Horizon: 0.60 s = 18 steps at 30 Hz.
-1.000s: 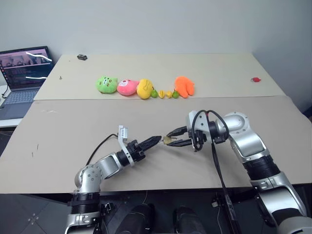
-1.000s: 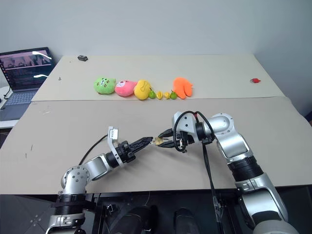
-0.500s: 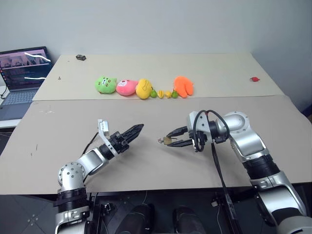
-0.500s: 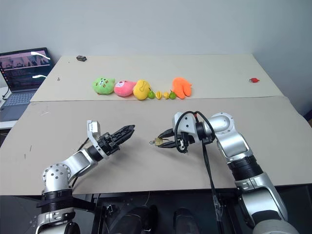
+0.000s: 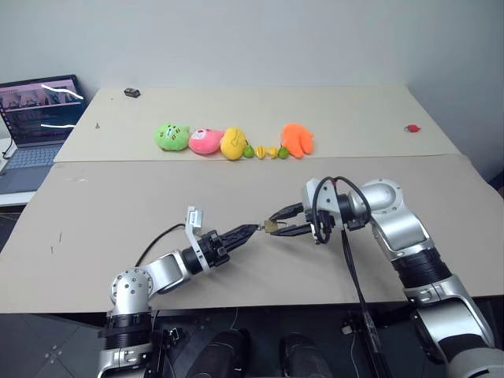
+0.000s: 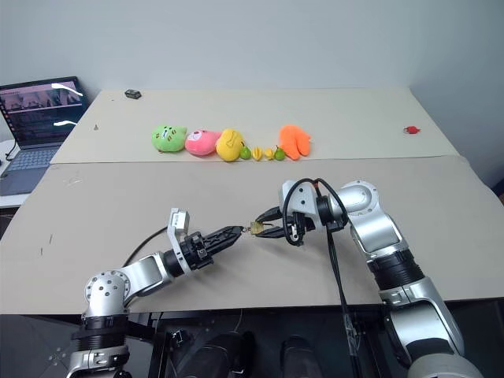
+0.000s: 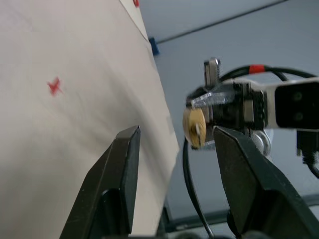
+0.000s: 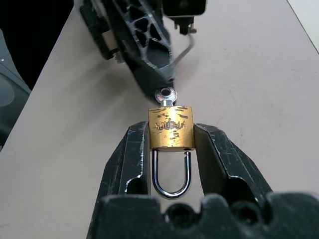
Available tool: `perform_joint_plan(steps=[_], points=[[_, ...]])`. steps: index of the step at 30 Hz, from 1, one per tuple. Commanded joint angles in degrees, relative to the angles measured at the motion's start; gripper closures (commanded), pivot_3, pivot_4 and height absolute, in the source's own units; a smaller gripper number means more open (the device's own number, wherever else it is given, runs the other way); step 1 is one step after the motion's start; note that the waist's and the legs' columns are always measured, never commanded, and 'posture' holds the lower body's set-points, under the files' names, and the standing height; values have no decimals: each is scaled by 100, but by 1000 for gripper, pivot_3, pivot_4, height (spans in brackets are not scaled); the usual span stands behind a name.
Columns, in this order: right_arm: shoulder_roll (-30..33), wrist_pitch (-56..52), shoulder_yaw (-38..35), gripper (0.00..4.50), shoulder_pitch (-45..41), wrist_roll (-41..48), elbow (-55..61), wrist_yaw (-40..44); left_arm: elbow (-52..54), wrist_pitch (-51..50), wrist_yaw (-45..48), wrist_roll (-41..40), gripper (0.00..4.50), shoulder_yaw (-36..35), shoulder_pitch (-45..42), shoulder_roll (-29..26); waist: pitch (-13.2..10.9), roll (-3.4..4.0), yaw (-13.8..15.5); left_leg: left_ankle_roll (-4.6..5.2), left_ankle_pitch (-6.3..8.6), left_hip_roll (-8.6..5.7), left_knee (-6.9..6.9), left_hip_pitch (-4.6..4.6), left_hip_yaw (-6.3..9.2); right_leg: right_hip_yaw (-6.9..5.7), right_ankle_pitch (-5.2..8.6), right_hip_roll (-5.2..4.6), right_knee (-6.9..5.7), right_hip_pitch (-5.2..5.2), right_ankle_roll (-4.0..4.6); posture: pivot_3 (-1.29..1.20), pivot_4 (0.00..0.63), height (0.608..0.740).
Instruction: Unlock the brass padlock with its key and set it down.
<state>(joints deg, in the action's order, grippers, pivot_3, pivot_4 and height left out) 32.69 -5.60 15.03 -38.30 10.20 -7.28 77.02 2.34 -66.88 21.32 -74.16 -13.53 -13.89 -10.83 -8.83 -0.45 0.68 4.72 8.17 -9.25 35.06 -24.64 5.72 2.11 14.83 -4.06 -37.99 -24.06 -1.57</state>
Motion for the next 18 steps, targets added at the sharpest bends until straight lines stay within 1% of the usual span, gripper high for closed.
perform_joint_plan(steps=[1,8,18], points=[[22,144,-89,3586,-110,49,114,5,137,-117,-27,-216,2048,36,-20,5,0,0,0,0,0,0,0,0,0,0,0,0,0,0,0,0,150,739],[-1,177,-81,3586,-120,43,61,5,-140,-28,-44,-142,2048,46,-409,76,0,-1,22,0,0,0,2,-1,0,-3,0,0,2,0,0,0,150,739],[-12,146,-88,3586,-48,64,149,-30,-281,-74,2,-42,2048,185,-577,172,0,-1,5,0,0,0,2,-1,0,0,-1,0,1,1,-2,0,150,739]])
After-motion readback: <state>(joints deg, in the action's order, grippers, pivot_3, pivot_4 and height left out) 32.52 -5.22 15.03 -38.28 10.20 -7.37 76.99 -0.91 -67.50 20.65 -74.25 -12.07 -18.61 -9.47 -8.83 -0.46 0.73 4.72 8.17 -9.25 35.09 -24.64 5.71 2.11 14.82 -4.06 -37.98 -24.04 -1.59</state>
